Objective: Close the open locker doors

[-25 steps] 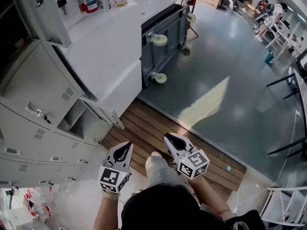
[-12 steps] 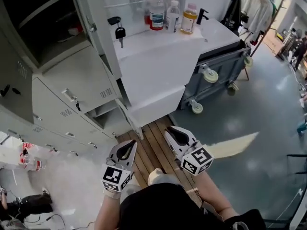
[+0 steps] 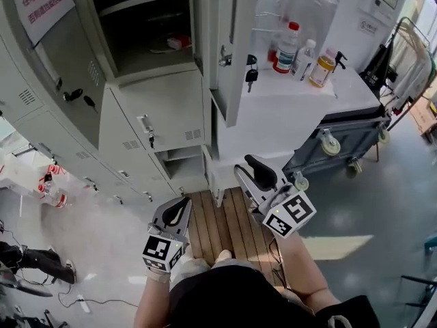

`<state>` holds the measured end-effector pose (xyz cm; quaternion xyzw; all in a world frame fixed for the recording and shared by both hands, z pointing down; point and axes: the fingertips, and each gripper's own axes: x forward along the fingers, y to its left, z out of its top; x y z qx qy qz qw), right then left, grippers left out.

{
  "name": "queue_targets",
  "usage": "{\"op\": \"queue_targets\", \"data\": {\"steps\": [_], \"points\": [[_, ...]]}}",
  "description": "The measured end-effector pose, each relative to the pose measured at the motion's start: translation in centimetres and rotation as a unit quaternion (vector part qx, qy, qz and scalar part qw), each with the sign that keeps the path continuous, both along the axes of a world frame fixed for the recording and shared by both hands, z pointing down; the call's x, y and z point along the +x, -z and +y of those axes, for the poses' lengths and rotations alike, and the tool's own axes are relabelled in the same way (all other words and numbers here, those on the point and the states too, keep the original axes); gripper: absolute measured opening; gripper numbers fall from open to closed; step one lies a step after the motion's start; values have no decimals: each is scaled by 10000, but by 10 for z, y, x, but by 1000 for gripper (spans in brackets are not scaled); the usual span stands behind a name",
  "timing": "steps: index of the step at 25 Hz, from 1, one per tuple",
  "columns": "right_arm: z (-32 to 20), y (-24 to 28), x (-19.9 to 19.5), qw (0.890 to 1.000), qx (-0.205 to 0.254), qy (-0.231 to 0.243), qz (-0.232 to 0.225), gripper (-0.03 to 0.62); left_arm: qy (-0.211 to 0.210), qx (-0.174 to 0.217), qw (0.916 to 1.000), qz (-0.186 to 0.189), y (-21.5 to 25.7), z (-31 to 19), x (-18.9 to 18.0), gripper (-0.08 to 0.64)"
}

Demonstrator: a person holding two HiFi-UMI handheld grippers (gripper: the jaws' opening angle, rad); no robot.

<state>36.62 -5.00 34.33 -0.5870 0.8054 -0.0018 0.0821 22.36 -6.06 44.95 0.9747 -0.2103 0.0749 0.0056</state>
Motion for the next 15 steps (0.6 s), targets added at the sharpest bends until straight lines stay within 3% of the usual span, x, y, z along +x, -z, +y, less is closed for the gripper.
{"op": "queue_targets", "data": {"steps": [6,15], "points": [[-25,45,-11,9989,445,13,167,155,243,54,9997,85,8,-11,-27,20],[-48,83,-3,9944,888,-504,268,155,427,77,9990,140,12,-30,-63,20]]}}
